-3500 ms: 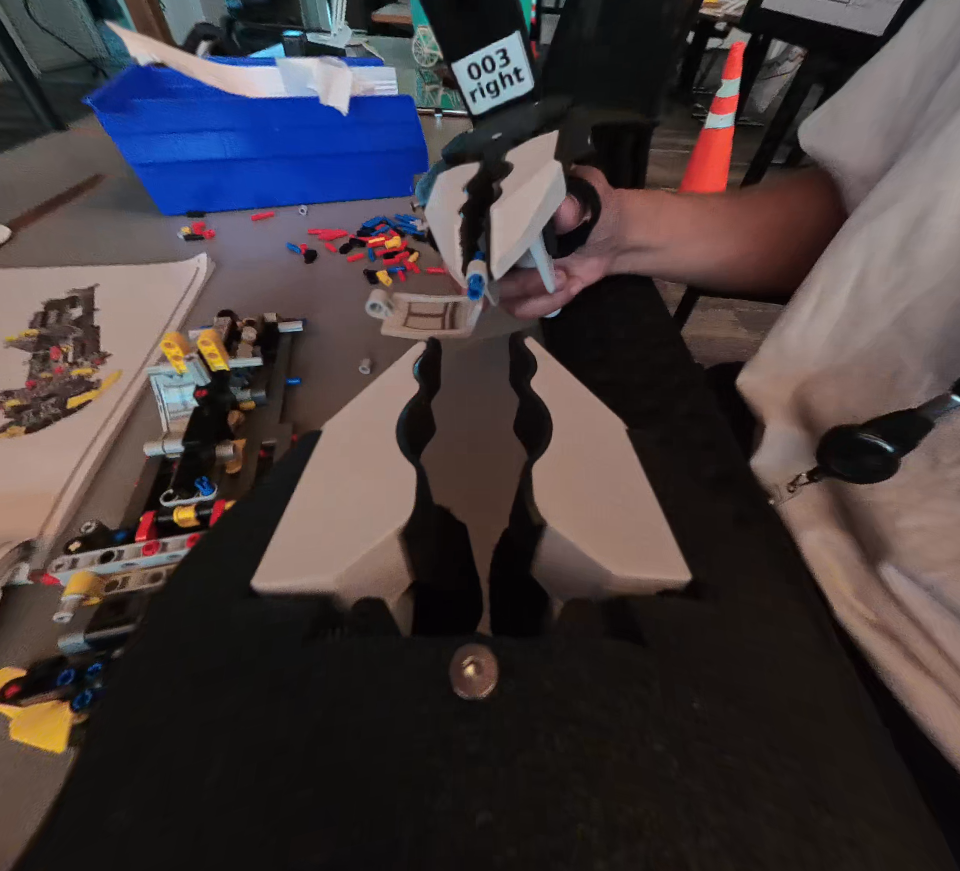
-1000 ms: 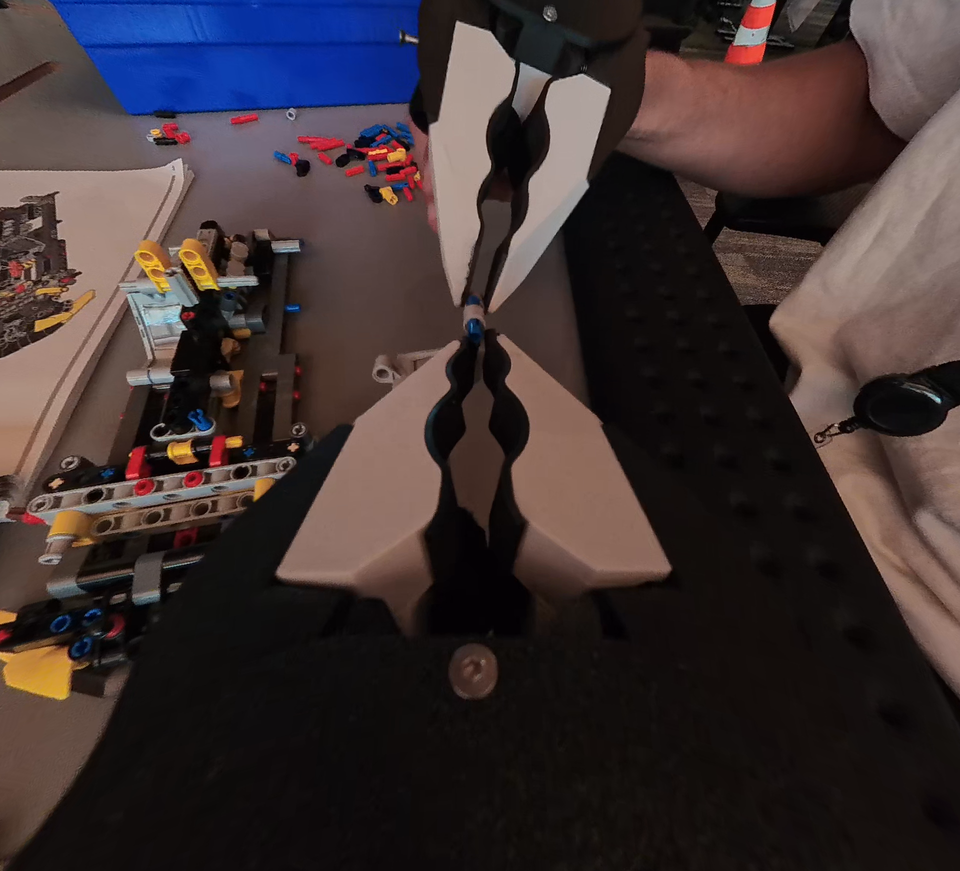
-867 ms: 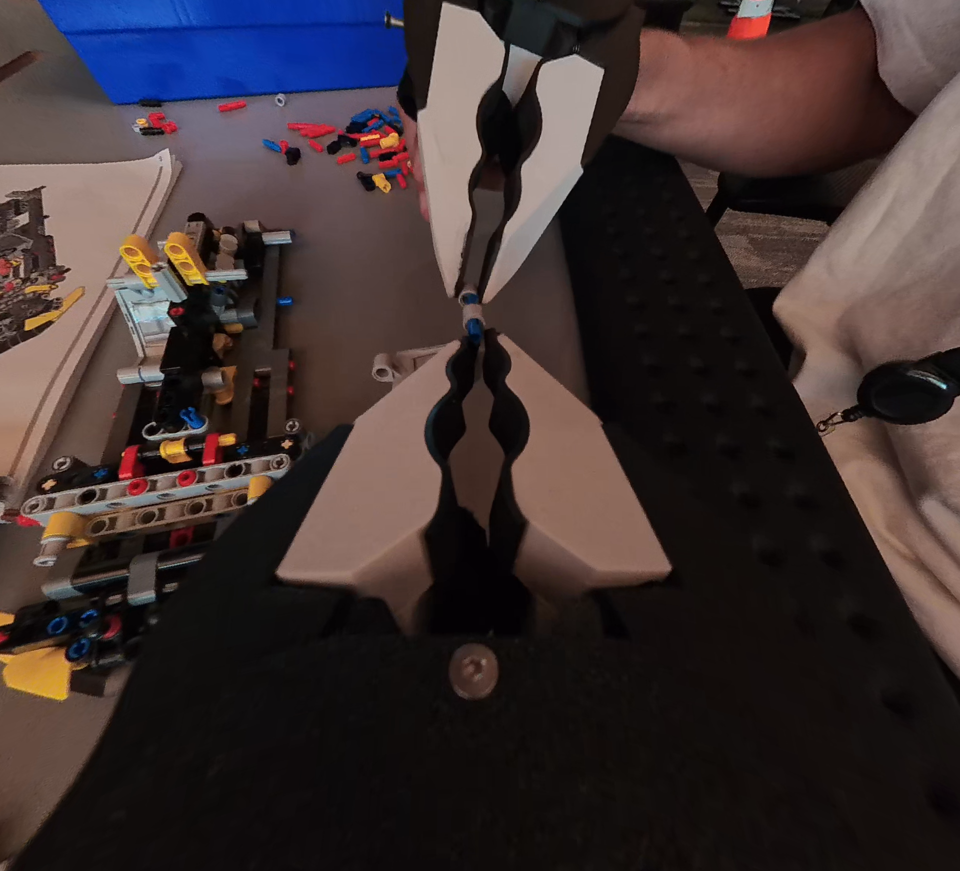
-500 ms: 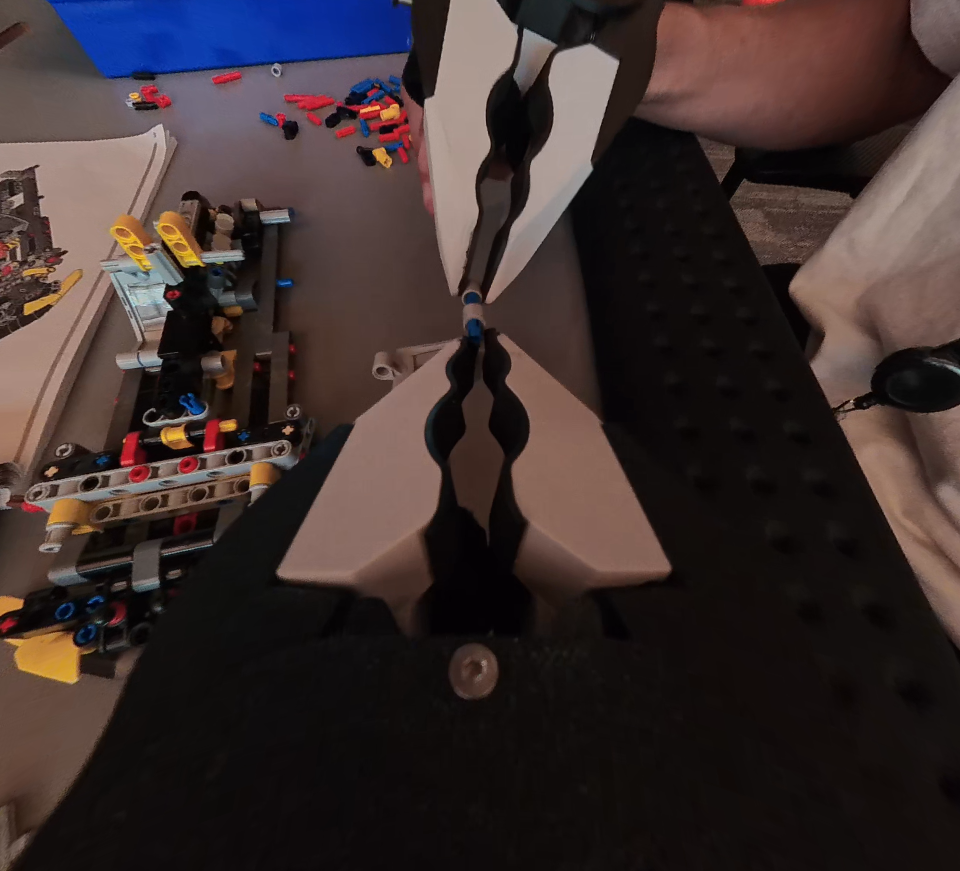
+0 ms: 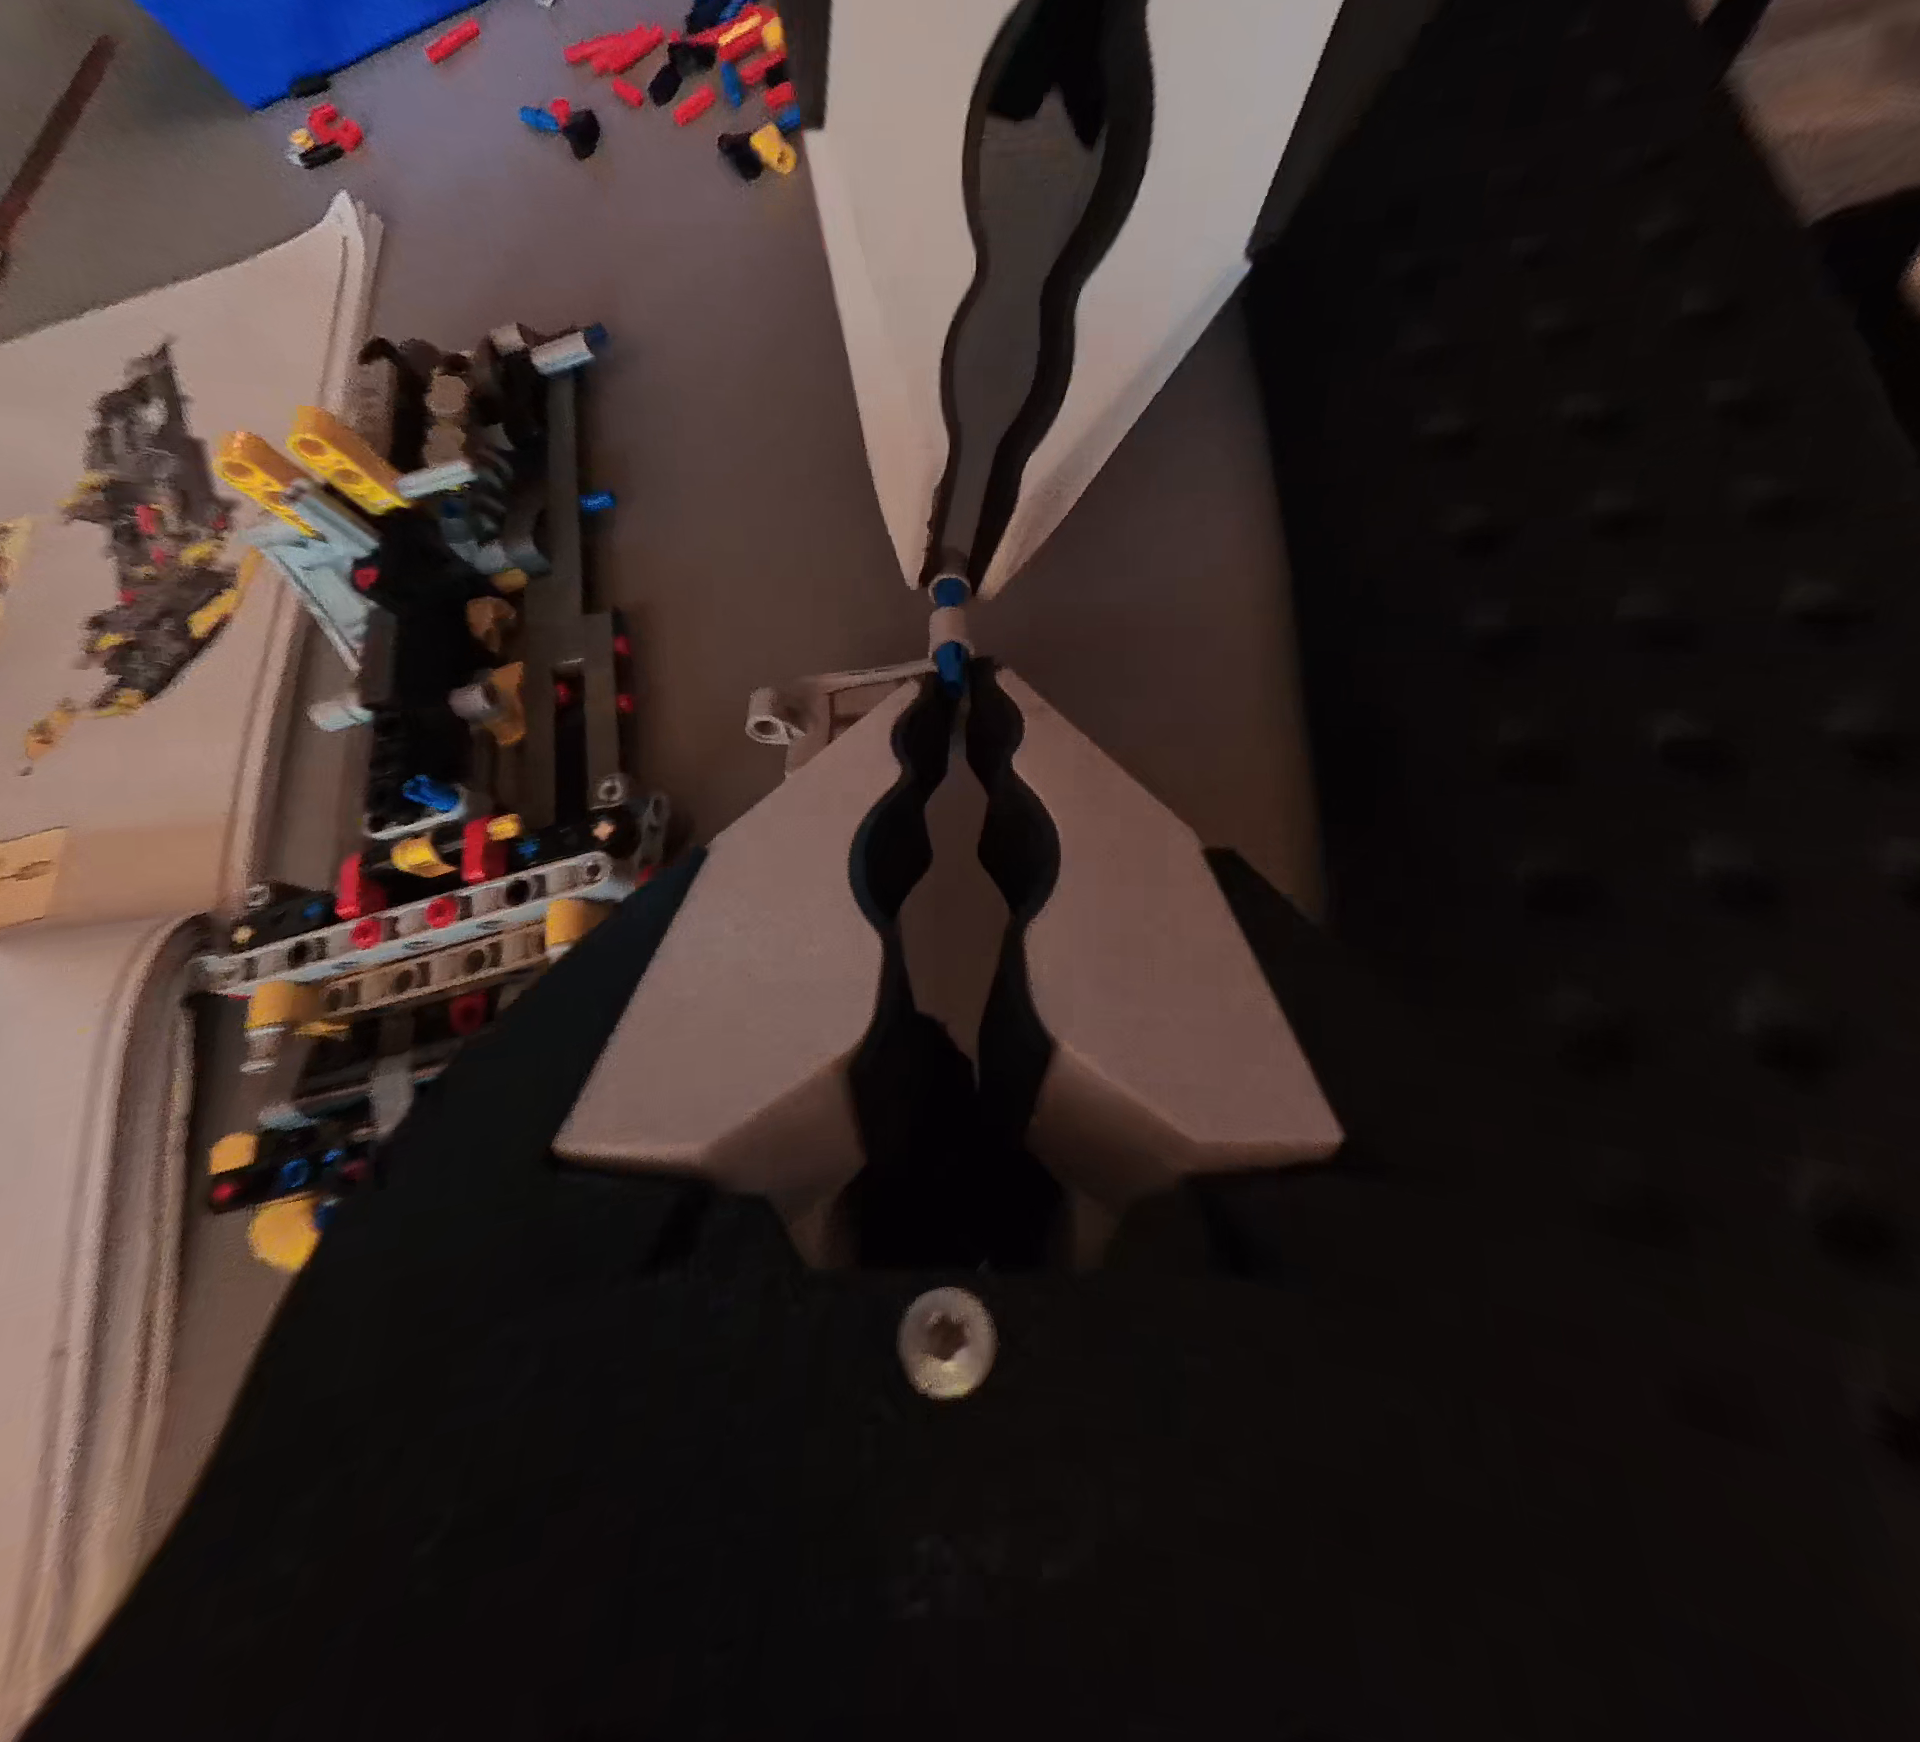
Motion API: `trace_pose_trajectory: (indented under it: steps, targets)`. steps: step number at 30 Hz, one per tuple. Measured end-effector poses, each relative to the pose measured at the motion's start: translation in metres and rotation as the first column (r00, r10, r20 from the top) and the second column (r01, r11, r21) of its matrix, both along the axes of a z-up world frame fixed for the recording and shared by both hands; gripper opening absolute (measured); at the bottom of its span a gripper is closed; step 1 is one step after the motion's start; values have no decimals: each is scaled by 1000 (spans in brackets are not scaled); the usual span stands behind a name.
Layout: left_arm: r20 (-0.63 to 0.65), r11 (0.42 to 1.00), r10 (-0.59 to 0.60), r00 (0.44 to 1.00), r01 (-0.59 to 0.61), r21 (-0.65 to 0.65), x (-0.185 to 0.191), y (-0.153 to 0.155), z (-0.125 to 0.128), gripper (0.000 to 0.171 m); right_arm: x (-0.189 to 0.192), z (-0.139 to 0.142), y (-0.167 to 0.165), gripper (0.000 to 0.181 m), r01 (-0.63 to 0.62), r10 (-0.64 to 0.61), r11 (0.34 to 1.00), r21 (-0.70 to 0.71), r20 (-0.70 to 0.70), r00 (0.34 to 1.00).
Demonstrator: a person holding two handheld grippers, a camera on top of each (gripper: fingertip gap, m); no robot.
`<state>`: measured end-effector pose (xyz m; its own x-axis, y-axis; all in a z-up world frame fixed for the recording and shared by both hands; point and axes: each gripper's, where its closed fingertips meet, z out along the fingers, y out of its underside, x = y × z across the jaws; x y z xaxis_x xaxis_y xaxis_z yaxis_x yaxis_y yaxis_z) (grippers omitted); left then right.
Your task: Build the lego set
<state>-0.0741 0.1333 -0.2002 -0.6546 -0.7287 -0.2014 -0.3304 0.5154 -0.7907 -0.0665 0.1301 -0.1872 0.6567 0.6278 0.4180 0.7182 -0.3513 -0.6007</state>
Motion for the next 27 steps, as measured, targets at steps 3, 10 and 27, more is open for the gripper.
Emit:
trace_pose_trajectory:
  steps: [3, 10, 27]
  targets:
    - [65, 988, 17, 998, -27, 150, 3, 4, -1, 1, 3, -3, 1, 7, 63, -57, 997, -50, 115, 992]
    - [86, 987, 2, 996, -15, 158, 0, 3, 2, 0, -1, 1, 1, 6, 57, -55, 998, -40, 40, 998]
    - [93, 938, -22, 995, -11, 348, 3, 1, -16, 1, 1, -19, -1, 6, 58, -51, 995, -86, 90, 995]
